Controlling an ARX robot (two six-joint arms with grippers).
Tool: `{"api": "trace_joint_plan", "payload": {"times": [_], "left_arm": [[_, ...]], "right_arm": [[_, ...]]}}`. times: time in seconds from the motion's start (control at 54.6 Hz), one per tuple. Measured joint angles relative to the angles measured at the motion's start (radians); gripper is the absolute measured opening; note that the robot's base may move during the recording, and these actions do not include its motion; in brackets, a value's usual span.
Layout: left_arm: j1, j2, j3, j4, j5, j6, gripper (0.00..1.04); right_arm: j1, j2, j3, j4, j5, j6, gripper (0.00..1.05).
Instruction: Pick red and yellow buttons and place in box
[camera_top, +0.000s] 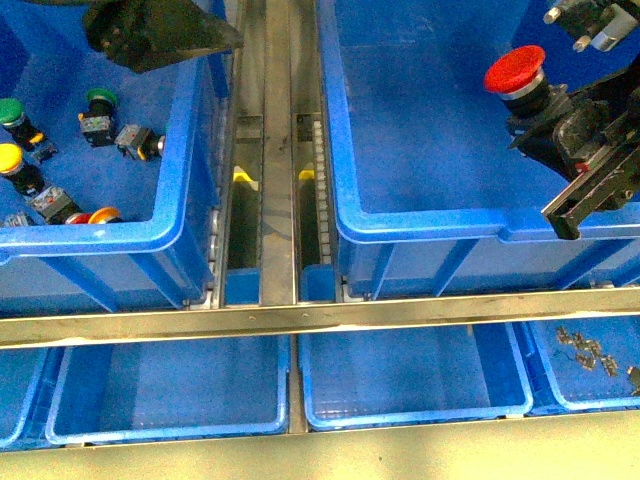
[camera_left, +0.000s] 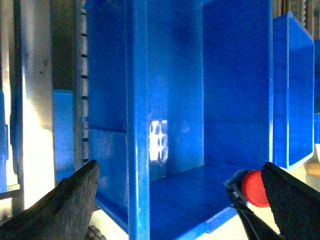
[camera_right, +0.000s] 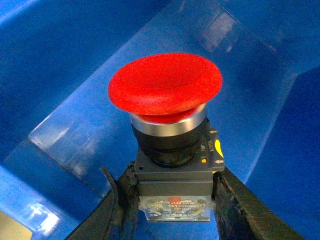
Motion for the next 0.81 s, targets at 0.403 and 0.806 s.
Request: {"api": "trace_joint_plan", "payload": {"times": [0.403, 0.806], "left_arm": [[0.111, -0.249, -0.285, 0.070, -0.039, 0.236, 0.97], [0.195, -0.469, -0.617, 0.219, -0.207, 0.484, 0.90]], "right_arm": [[-0.082, -0.021, 0.000, 0.000, -0.016, 0.007, 0.33], [-0.182, -0.121, -0.020, 0.012, -0.052, 0.072, 0.33]]}}
